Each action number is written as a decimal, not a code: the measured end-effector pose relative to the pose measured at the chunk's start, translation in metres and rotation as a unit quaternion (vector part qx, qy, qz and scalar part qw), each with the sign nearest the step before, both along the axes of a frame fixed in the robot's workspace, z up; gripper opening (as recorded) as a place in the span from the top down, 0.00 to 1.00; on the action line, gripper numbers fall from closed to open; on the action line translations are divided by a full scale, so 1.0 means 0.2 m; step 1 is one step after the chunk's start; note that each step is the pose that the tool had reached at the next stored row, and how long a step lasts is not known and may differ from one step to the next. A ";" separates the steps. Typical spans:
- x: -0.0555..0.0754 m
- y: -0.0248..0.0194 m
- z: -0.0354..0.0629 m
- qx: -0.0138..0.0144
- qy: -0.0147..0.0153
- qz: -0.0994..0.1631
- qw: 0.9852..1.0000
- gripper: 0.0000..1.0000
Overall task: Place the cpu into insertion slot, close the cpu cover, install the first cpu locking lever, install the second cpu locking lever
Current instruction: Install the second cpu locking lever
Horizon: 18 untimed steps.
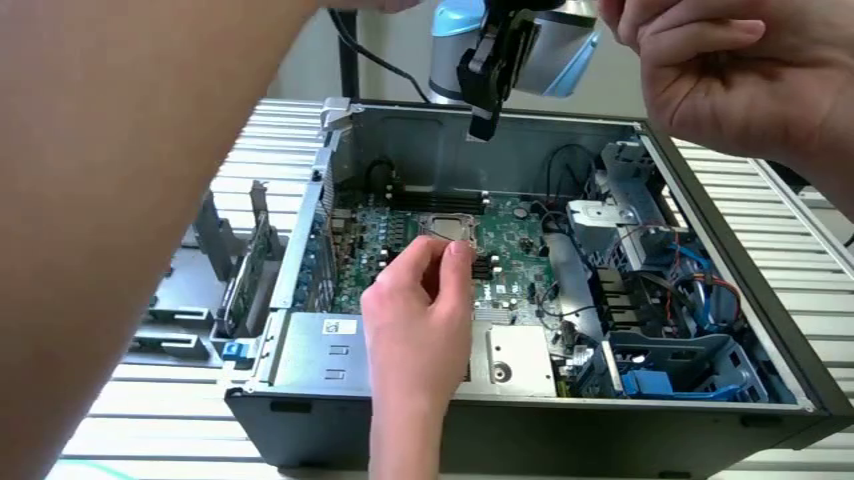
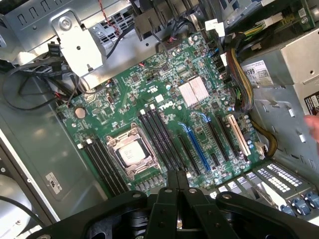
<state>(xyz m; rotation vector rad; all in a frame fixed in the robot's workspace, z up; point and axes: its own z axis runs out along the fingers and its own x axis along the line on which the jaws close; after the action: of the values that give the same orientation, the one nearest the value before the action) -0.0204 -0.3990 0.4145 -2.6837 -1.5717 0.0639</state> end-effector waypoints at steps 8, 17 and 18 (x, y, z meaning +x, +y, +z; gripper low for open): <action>0.00 0.000 0.000 0.000 0.000 0.000 1.000 0.89; 0.00 0.000 0.000 0.000 0.000 -0.001 1.000 0.89; 0.00 0.000 0.000 0.000 0.000 -0.001 1.000 0.89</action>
<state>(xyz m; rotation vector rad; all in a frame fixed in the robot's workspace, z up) -0.0204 -0.3990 0.4145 -2.6847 -1.5700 0.0639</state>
